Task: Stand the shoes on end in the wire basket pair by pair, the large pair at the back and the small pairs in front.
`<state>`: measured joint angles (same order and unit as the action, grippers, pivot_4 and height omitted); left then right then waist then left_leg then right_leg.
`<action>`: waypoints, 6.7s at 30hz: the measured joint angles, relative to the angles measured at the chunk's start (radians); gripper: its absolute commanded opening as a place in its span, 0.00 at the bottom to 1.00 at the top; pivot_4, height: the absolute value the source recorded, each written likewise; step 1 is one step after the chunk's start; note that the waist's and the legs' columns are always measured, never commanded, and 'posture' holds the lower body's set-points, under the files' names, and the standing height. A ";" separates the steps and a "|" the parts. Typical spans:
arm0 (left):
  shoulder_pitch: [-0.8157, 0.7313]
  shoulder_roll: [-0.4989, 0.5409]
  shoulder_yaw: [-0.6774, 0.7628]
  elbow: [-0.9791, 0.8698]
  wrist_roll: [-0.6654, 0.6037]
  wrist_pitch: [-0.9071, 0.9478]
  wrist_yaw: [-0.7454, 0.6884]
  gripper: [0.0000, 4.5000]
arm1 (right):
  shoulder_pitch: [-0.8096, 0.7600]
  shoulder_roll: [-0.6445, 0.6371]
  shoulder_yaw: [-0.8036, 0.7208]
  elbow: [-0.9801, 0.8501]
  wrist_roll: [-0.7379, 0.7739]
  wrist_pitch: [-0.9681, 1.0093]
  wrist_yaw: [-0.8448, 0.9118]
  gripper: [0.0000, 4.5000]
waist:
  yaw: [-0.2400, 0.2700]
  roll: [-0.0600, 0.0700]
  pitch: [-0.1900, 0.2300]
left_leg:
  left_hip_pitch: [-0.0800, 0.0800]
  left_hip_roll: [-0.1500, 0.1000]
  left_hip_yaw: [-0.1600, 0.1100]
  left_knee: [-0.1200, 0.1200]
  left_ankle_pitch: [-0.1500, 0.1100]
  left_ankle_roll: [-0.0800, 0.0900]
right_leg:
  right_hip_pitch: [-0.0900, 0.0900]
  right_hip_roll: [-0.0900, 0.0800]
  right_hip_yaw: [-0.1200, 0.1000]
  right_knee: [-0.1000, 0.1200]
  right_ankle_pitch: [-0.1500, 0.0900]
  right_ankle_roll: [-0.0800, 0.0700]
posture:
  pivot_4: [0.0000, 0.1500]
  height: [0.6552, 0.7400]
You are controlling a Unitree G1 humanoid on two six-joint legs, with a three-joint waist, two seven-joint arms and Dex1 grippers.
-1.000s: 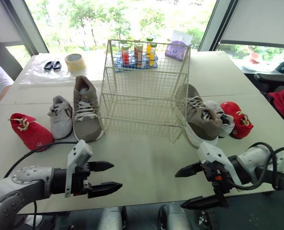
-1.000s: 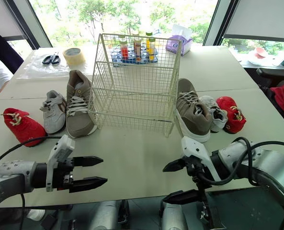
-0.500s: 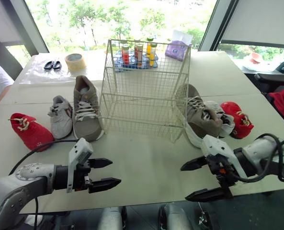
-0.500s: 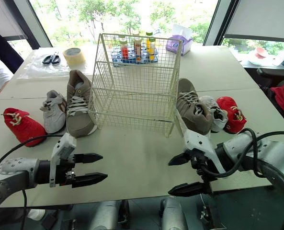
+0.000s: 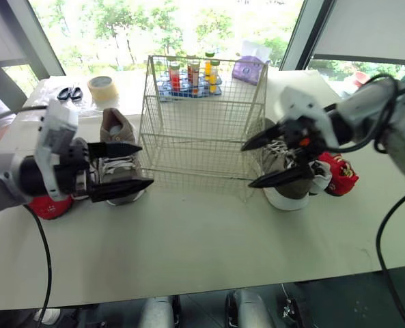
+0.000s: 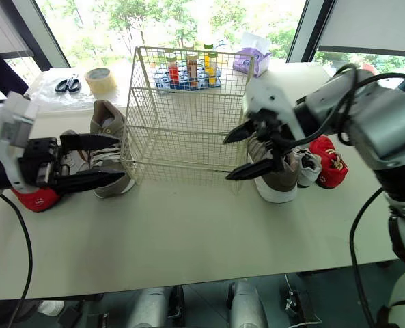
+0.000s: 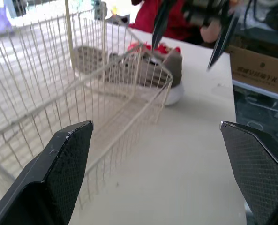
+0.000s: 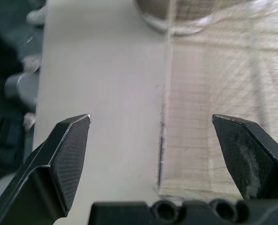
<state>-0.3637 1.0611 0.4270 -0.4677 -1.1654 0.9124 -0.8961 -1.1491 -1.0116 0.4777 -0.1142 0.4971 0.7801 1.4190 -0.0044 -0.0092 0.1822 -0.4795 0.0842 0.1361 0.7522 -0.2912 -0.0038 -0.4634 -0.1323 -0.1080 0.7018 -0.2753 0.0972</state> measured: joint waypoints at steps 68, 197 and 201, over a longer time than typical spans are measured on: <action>-0.023 -0.119 -0.164 0.050 0.180 -0.048 -0.051 1.00 | -0.080 0.312 -0.524 -0.022 -0.277 0.392 -0.306 1.00 | 0.014 -0.003 -0.002 | -0.001 0.001 0.003 0.003 0.002 -0.004 | -0.008 -0.002 -0.002 0.015 -0.002 0.000 | 1.00 0.15; -0.737 -0.978 0.200 0.515 0.064 -0.052 0.484 0.15 | 0.262 0.525 -0.960 0.010 0.489 -0.087 -0.916 0.98 | -0.012 0.006 -0.003 | -0.001 0.001 -0.001 0.010 0.004 -0.004 | -0.007 -0.002 -0.002 0.026 -0.004 0.001 | 1.00 0.15; -0.697 -1.013 0.180 0.441 -0.013 -0.078 0.570 0.15 | 0.191 0.573 -0.881 -0.001 0.549 -0.063 -0.911 0.98 | -0.002 0.005 -0.003 | -0.001 0.001 -0.002 0.012 0.003 -0.003 | -0.004 -0.002 -0.003 0.024 -0.004 0.001 | 1.00 0.15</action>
<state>-1.0607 0.0476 0.6067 -0.0264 -1.1782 0.8344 -0.3257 -0.9578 -0.4391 -0.4037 -0.1153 1.0458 0.7168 0.5081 -0.0060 -0.0037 0.1793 -0.4808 0.0848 0.1336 0.7645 -0.2885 -0.0063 -0.4676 -0.1343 -0.1114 0.7255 -0.2788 0.0987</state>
